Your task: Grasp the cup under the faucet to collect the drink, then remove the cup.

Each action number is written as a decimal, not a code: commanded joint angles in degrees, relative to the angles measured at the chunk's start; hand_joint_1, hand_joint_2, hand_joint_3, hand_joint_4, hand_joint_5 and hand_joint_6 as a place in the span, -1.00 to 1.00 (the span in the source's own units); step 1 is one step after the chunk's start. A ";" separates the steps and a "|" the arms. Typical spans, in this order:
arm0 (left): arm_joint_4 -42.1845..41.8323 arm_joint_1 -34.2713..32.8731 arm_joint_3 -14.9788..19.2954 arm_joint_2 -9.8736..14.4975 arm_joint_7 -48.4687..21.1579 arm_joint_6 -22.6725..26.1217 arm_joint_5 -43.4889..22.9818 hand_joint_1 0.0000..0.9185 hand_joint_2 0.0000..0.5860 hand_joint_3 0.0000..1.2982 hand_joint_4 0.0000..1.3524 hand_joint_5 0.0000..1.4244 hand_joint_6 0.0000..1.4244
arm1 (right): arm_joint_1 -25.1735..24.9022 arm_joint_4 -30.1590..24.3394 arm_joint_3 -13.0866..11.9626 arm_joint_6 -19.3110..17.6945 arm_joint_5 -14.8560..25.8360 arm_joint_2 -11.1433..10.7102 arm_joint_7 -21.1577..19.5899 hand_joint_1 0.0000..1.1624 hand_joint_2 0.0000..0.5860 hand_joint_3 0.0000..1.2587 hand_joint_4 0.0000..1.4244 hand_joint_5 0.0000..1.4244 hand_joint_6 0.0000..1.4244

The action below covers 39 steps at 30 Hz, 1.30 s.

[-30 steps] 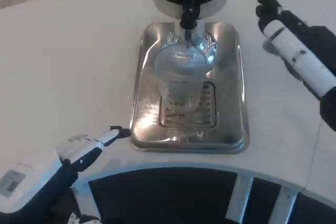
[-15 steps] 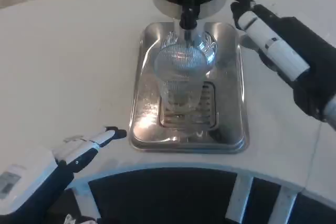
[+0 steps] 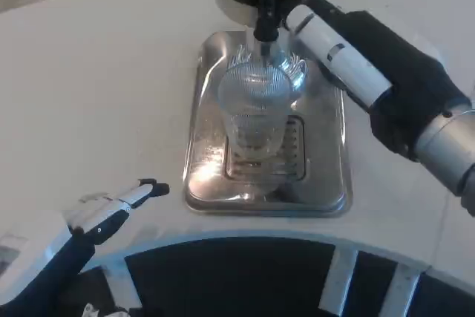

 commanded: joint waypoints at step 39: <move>3.01 0.58 2.13 0.52 -1.56 -0.04 -3.15 -0.77 -0.80 -0.73 -0.84 -0.72 -0.71 | -11.25 2.18 20.30 -4.57 -7.02 -12.48 4.31 -1.00 0.59 -1.00 -1.00 -1.00 -1.00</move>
